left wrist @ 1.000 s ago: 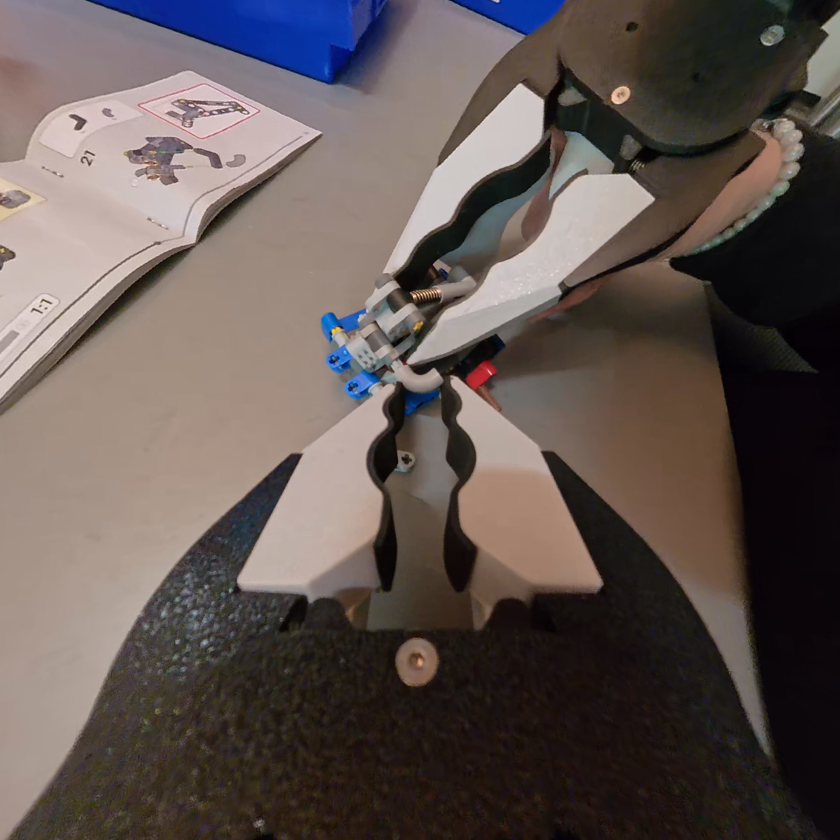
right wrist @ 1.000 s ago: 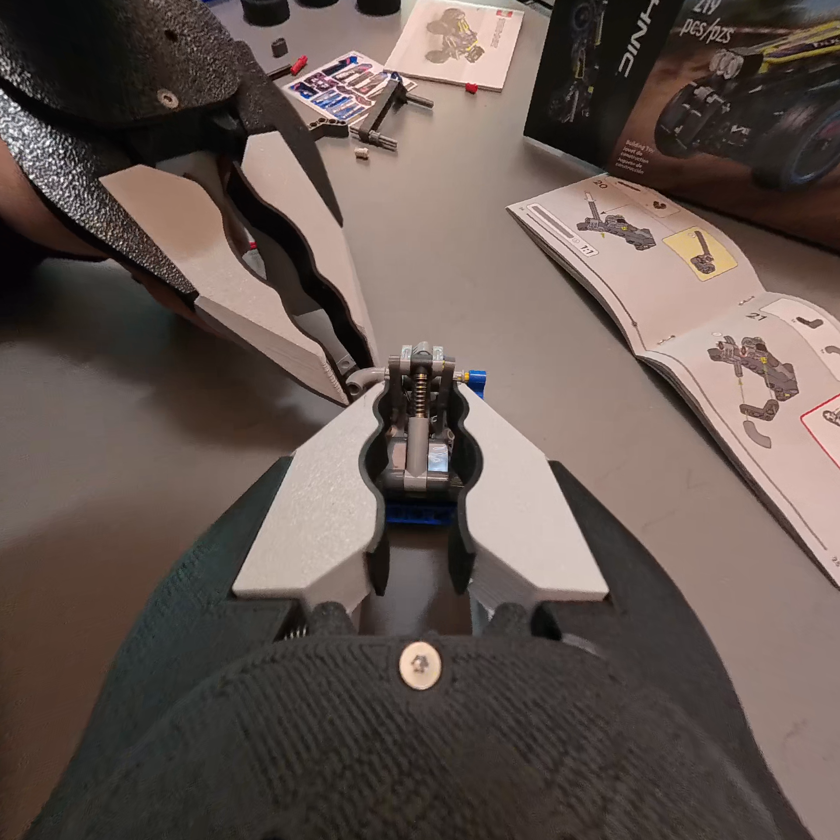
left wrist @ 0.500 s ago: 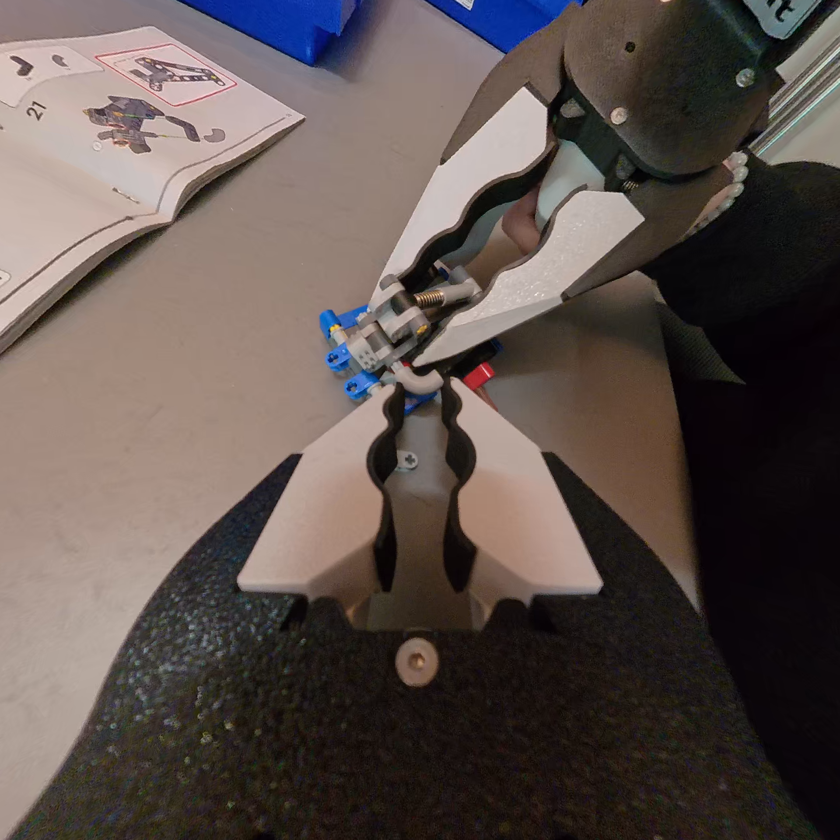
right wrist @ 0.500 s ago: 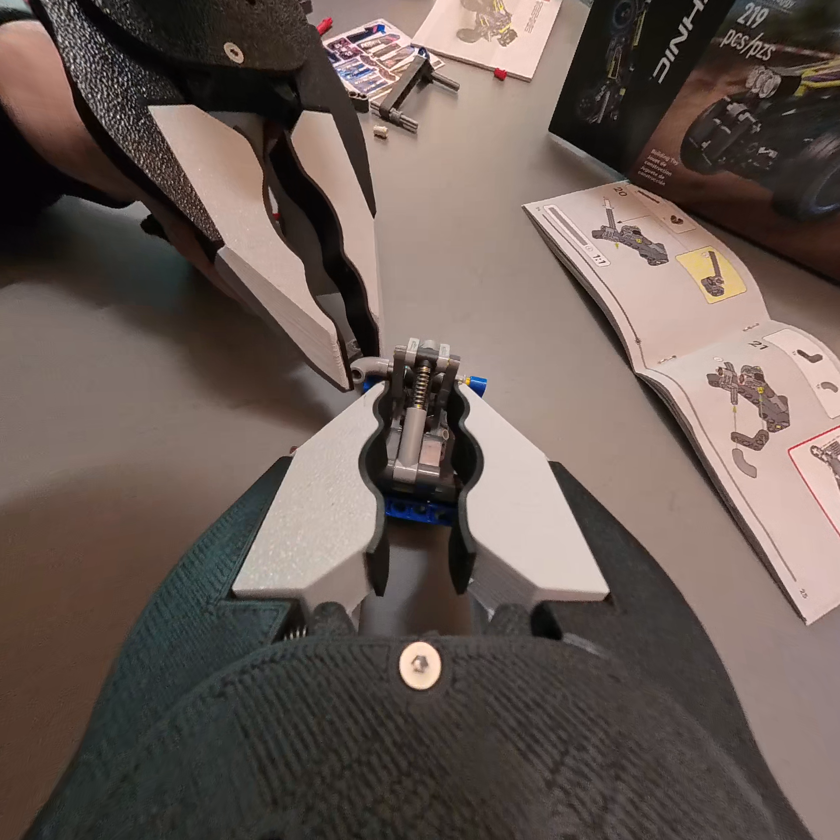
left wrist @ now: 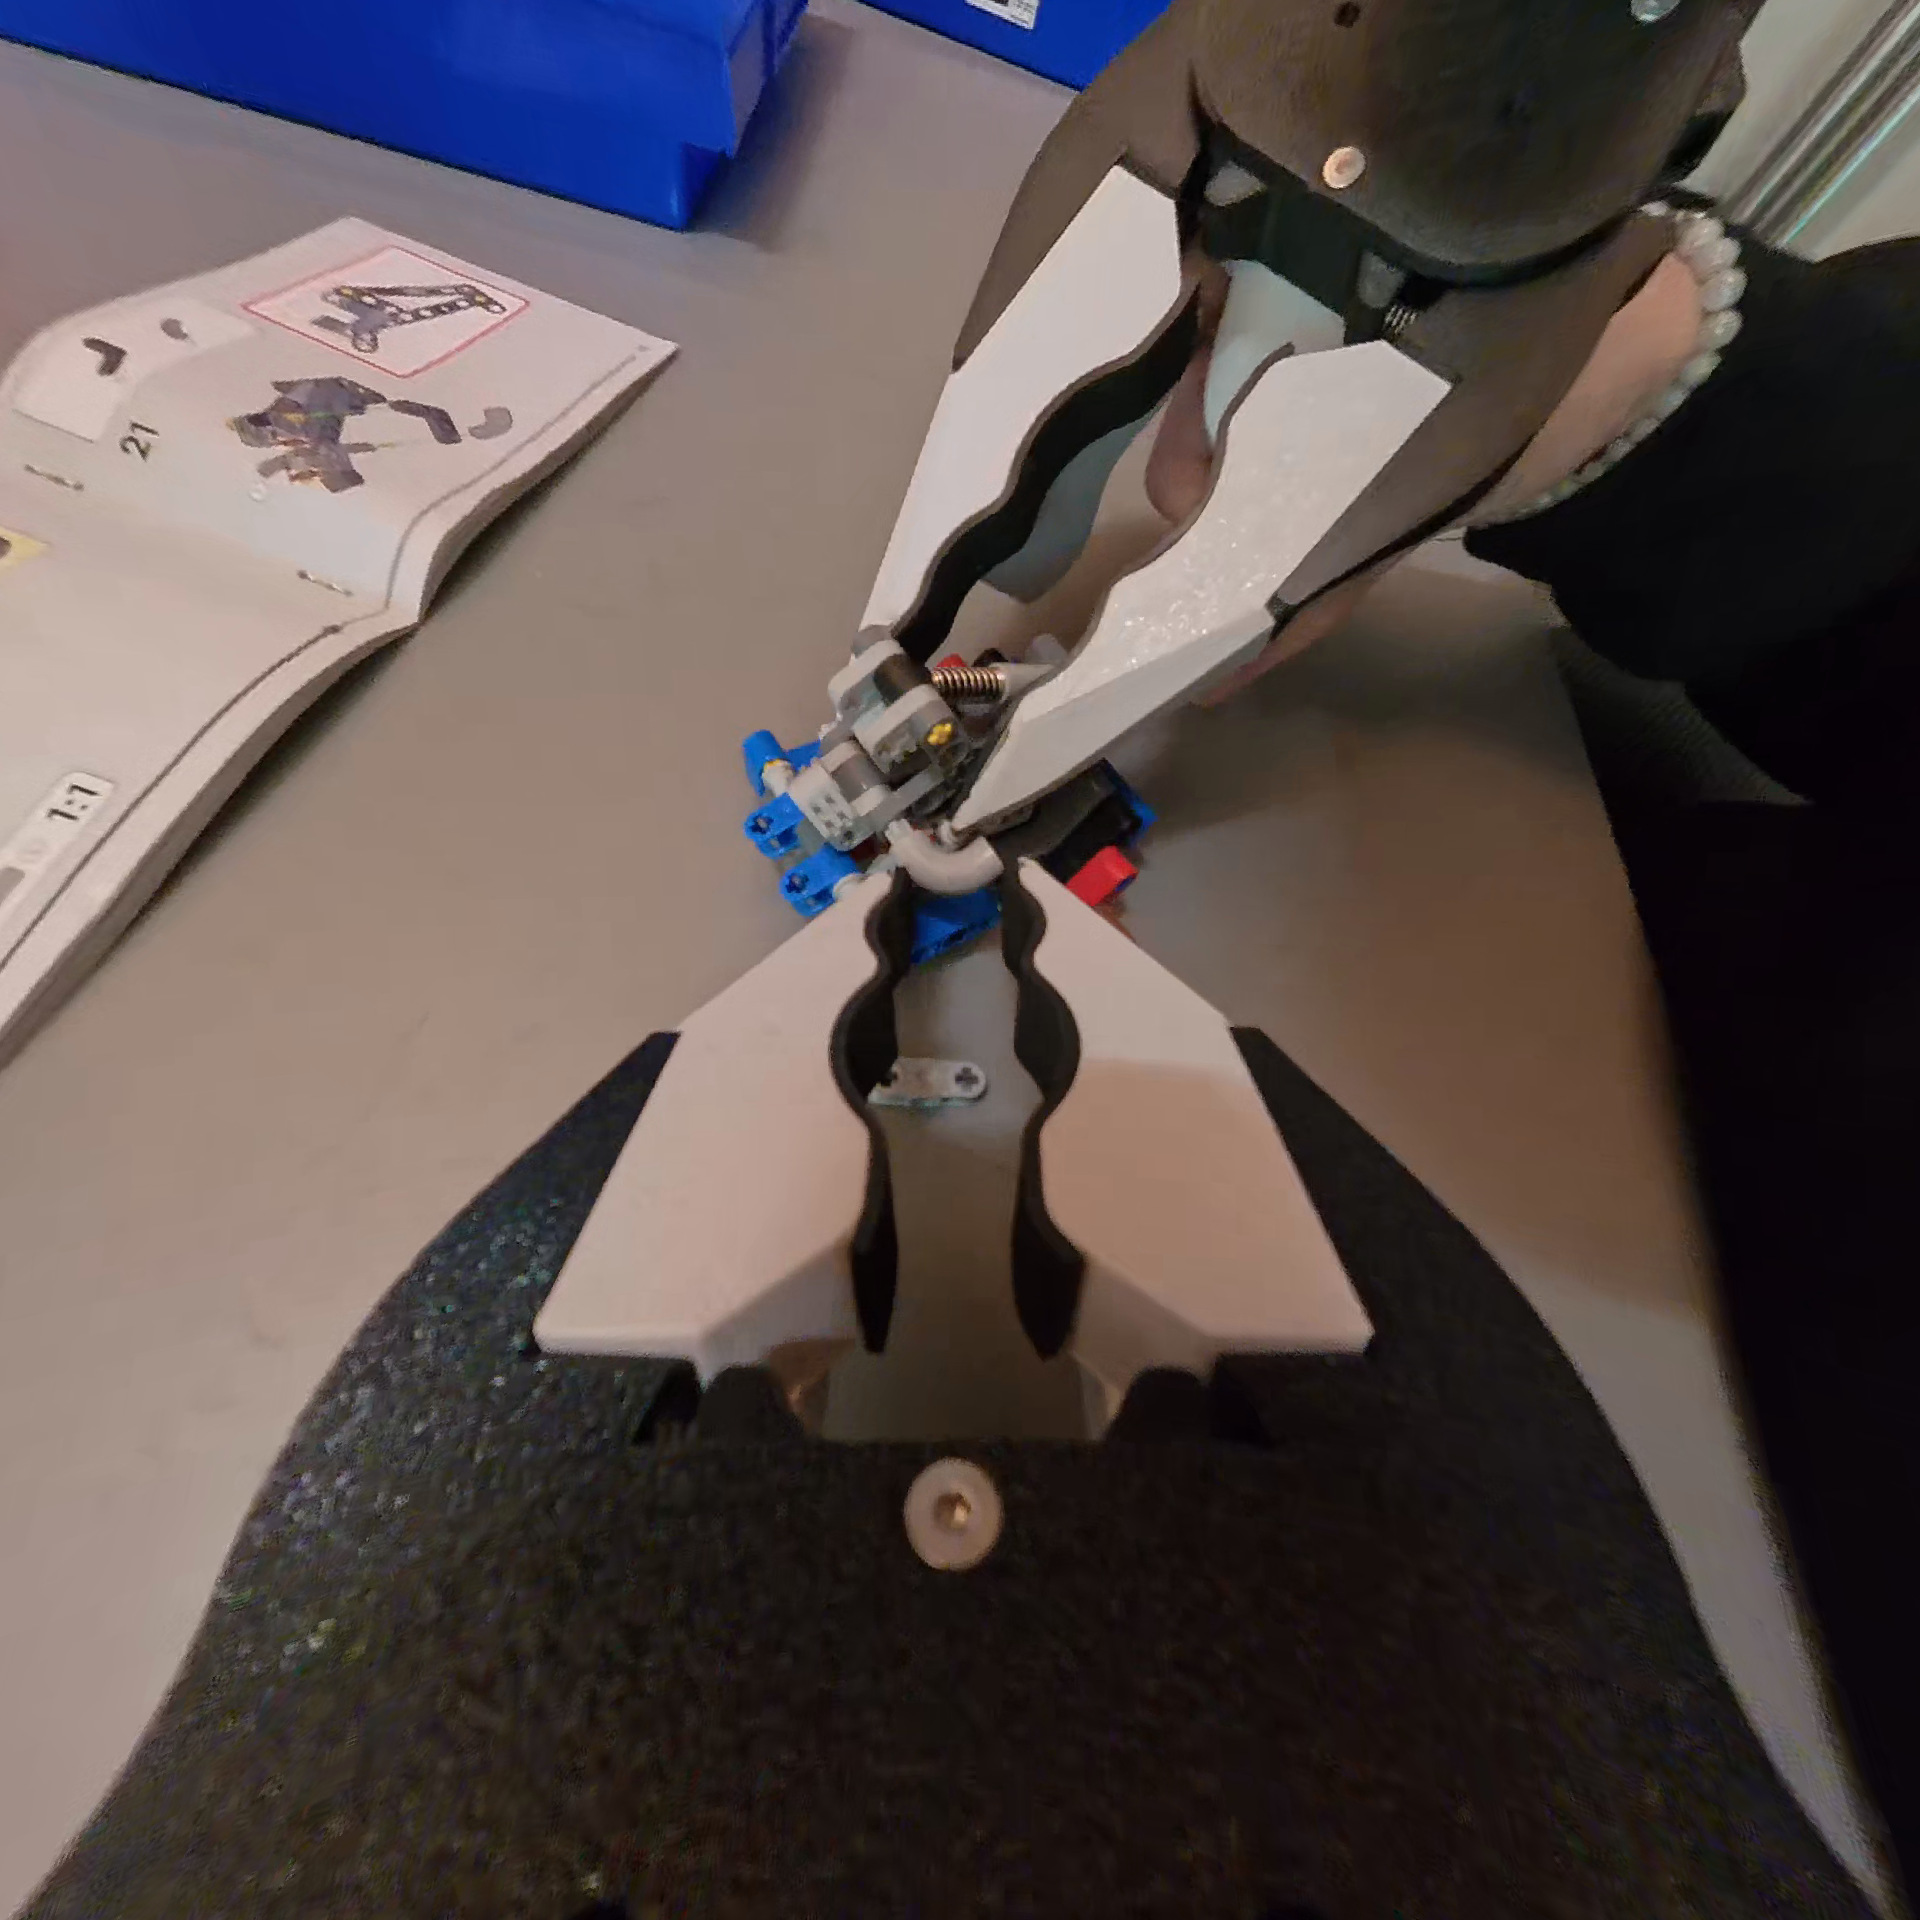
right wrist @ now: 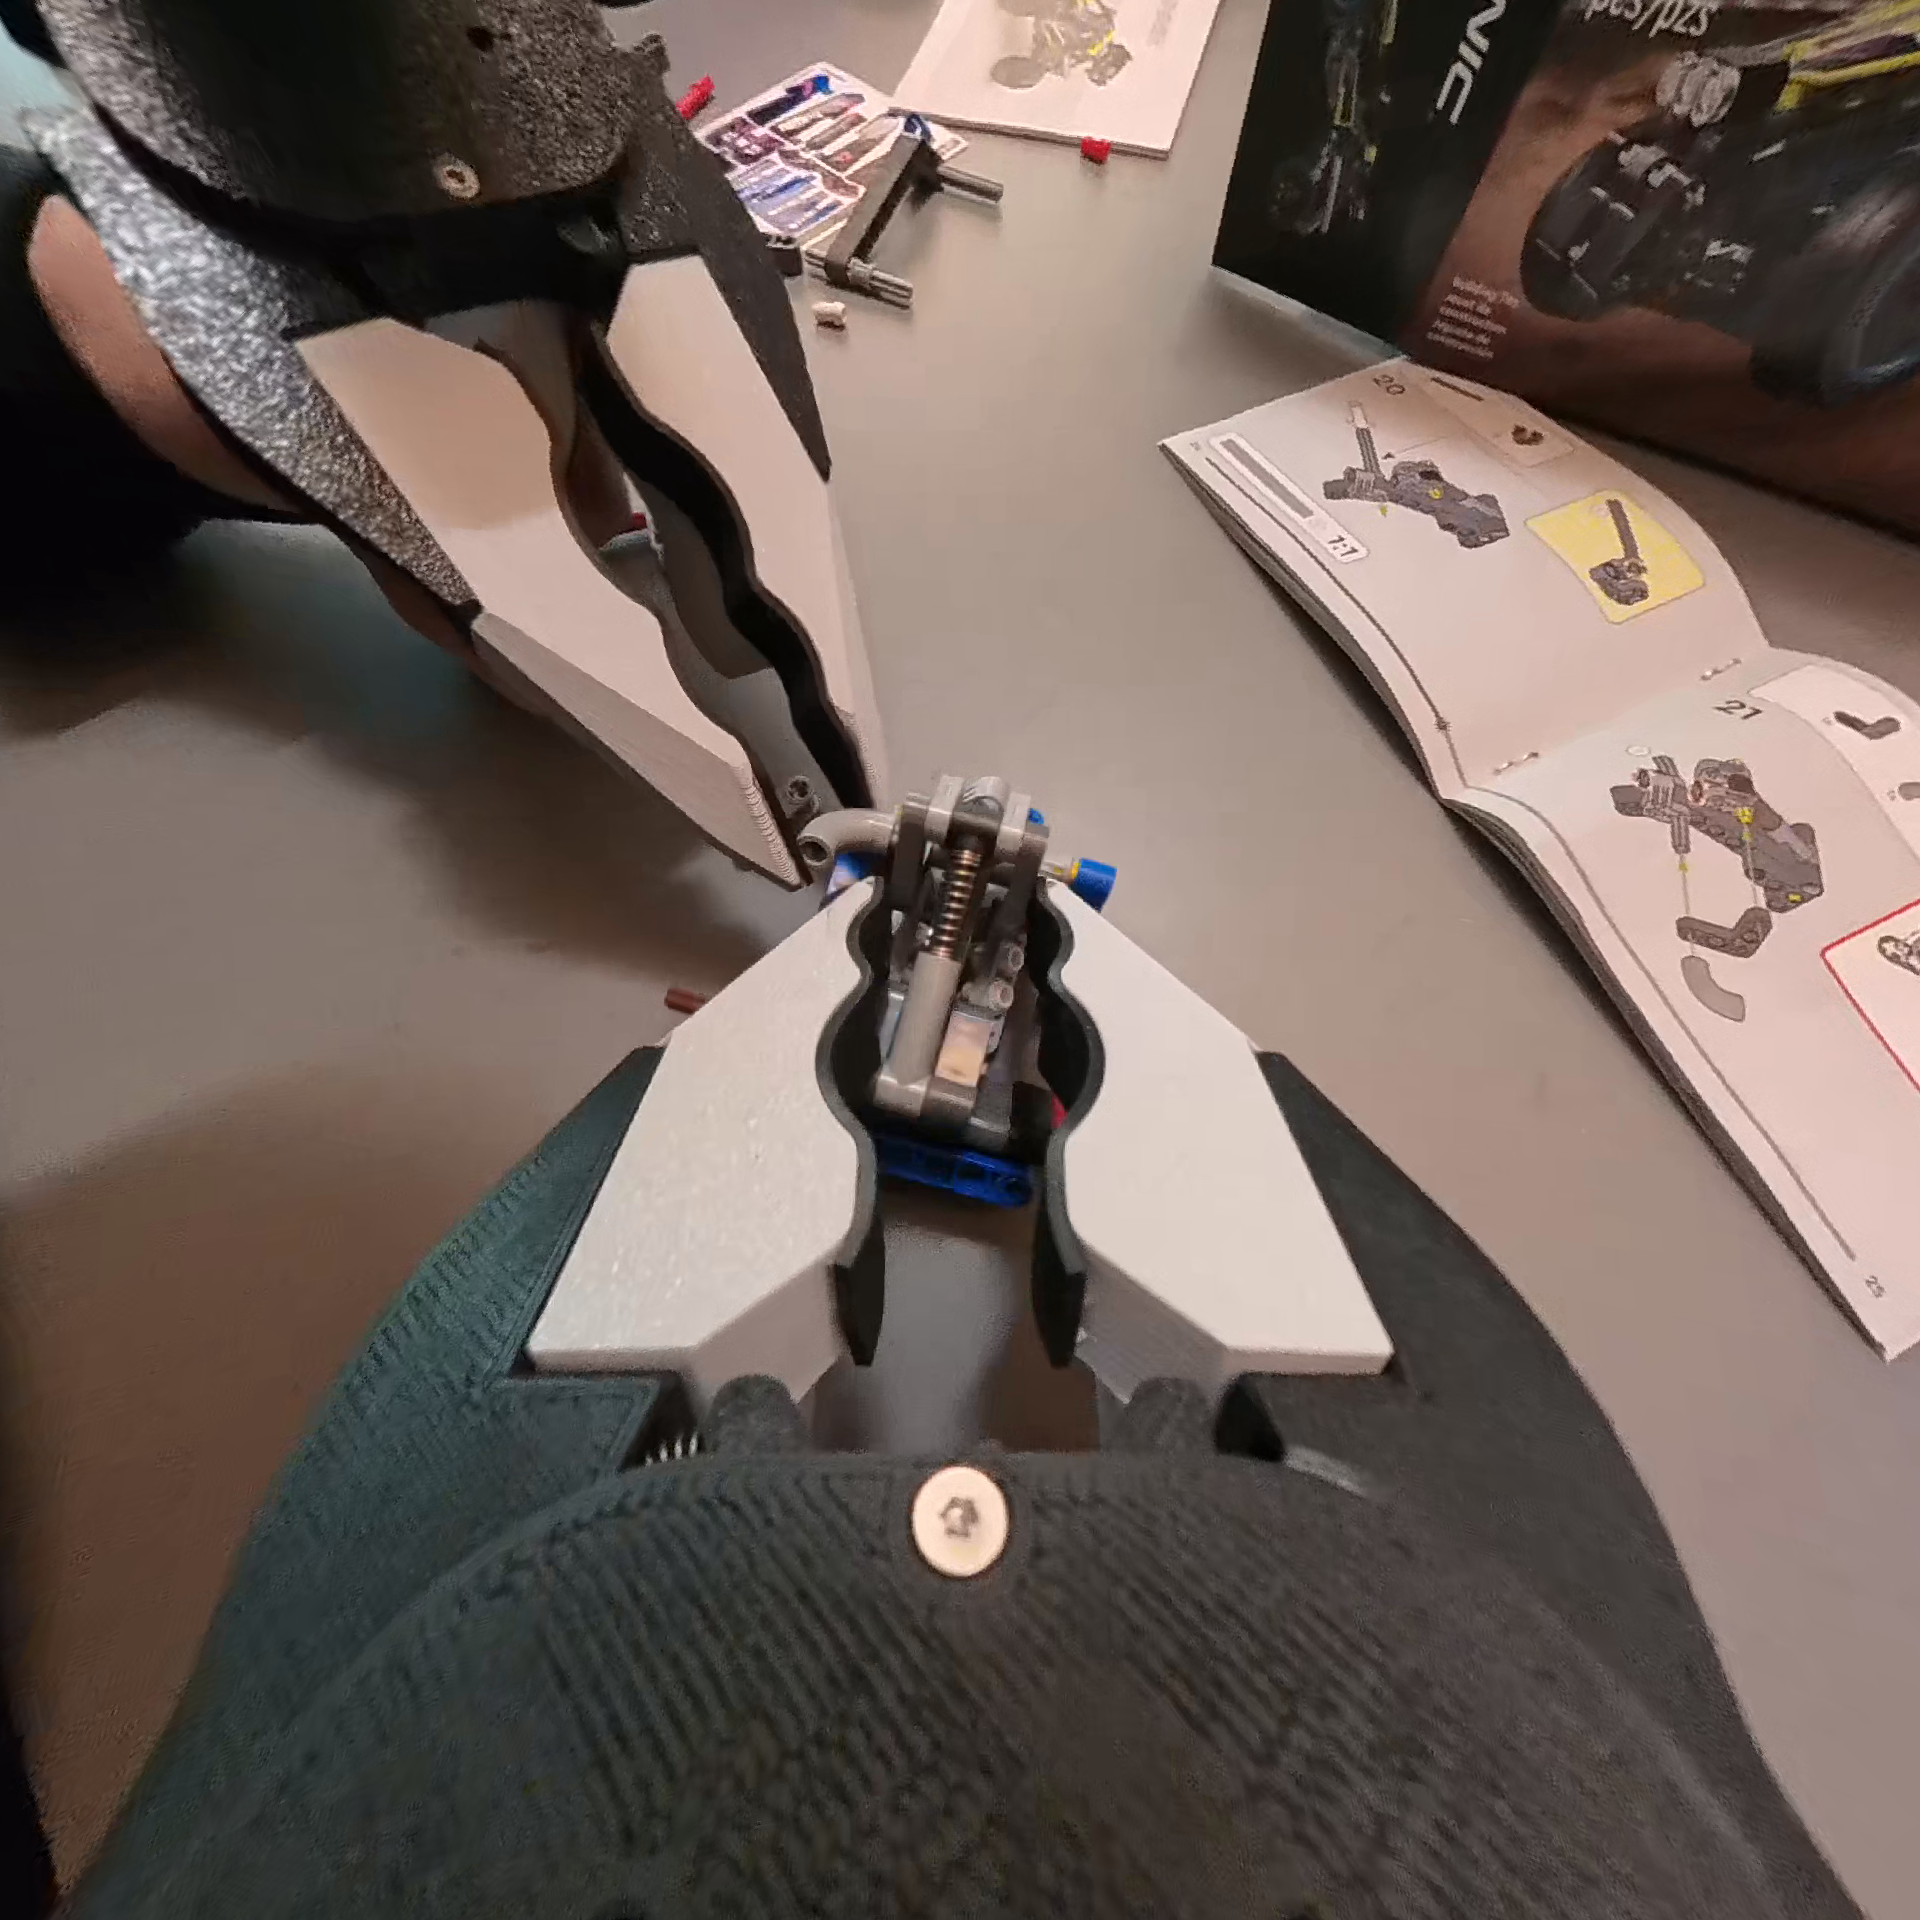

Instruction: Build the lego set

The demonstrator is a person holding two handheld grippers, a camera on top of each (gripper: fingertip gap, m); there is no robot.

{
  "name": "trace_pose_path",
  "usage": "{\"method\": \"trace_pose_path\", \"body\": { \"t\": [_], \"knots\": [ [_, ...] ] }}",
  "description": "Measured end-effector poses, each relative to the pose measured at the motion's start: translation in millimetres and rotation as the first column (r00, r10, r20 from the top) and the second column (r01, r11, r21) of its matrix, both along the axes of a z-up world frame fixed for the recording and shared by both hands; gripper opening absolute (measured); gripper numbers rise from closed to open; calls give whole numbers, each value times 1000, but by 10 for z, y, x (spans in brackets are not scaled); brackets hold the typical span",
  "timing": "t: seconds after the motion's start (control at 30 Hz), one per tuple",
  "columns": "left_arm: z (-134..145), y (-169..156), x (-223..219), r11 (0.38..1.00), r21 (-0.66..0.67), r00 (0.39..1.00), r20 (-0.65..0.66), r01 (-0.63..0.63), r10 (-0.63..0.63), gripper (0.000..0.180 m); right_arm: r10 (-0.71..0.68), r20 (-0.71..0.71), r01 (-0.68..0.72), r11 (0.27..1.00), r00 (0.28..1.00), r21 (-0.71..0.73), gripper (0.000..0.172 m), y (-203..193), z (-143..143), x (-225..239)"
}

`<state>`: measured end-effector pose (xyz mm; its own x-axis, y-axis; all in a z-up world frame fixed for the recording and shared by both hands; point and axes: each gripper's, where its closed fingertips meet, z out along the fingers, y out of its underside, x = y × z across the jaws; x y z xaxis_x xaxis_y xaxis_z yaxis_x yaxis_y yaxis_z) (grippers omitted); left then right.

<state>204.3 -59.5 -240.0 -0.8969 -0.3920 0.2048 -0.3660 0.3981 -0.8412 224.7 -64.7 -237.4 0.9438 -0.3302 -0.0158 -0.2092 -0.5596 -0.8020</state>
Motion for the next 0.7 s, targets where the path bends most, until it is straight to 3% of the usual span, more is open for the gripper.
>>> {"method": "trace_pose_path", "body": {
  "t": [0.17,0.37,0.7],
  "knots": [
    [42,18,19,996,63,978,204,-67,53,13,-73,71,72,997,995,26,24,-7,45,-4],
    [125,40,-12,983,116,881,468,-140,71,11,-157,73,149,983,985,103,27,6,98,-50],
    [140,59,25,987,84,904,418,-137,90,10,-207,14,202,965,978,165,28,37,115,3]
  ]
}}
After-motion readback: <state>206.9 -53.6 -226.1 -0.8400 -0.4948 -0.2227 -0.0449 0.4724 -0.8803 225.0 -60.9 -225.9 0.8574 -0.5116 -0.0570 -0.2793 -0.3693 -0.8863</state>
